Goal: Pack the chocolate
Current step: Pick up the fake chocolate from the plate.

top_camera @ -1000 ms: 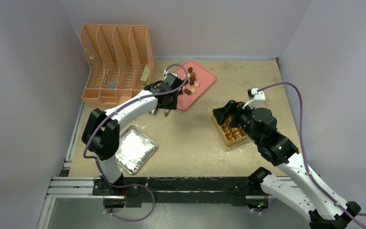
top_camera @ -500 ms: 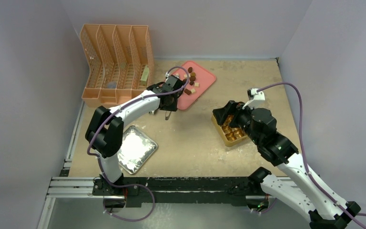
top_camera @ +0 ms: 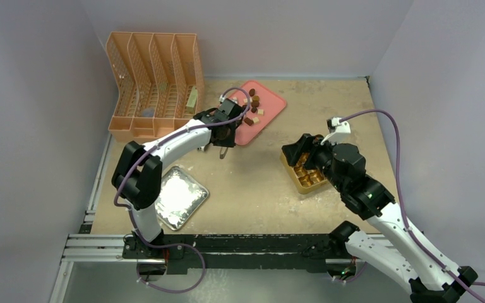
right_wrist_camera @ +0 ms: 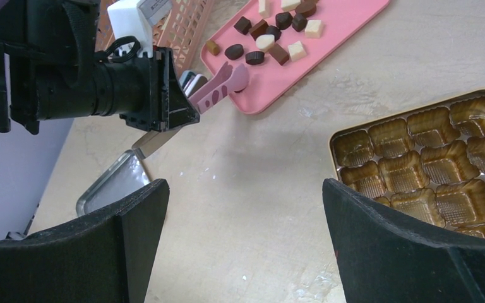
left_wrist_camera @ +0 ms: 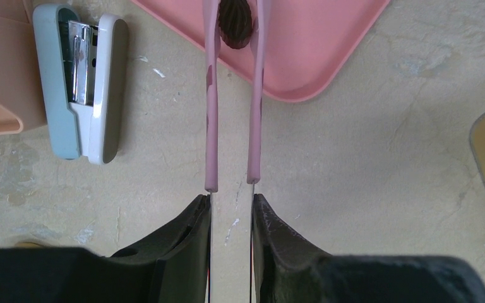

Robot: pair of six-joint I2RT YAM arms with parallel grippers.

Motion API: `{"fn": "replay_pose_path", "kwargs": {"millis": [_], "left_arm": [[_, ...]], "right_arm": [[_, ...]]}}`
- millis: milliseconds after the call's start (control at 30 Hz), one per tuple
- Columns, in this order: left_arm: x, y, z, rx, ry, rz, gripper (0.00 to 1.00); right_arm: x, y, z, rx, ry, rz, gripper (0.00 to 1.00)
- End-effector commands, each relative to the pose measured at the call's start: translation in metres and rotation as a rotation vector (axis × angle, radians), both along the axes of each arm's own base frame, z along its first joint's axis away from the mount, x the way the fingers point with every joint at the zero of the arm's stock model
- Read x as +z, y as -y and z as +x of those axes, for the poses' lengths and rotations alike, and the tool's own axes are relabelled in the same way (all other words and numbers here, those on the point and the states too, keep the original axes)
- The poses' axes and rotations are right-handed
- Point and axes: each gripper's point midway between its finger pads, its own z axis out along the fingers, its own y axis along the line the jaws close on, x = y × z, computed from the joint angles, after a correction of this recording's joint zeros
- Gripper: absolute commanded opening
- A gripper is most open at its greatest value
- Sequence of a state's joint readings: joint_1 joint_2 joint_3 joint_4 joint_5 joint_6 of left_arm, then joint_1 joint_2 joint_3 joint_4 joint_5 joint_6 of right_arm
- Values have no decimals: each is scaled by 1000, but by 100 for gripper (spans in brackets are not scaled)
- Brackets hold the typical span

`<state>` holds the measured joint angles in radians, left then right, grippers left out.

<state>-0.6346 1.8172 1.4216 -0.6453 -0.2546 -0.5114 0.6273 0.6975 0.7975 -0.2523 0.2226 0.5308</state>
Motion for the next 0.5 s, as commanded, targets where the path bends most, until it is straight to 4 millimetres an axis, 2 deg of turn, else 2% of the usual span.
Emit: {"fn": "replay_pose_path", "kwargs": {"millis": [0, 367, 467], "left_arm": [[50, 9, 10, -8, 108, -110, 22], [78, 28, -4, -74, 127, -241, 21], [78, 19, -1, -39, 150, -207, 23]], "right_arm": [[26, 6, 1, -21, 67, 18, 93], [43, 10, 0, -33, 101, 30, 92], [46, 12, 0, -39, 110, 25, 92]]}}
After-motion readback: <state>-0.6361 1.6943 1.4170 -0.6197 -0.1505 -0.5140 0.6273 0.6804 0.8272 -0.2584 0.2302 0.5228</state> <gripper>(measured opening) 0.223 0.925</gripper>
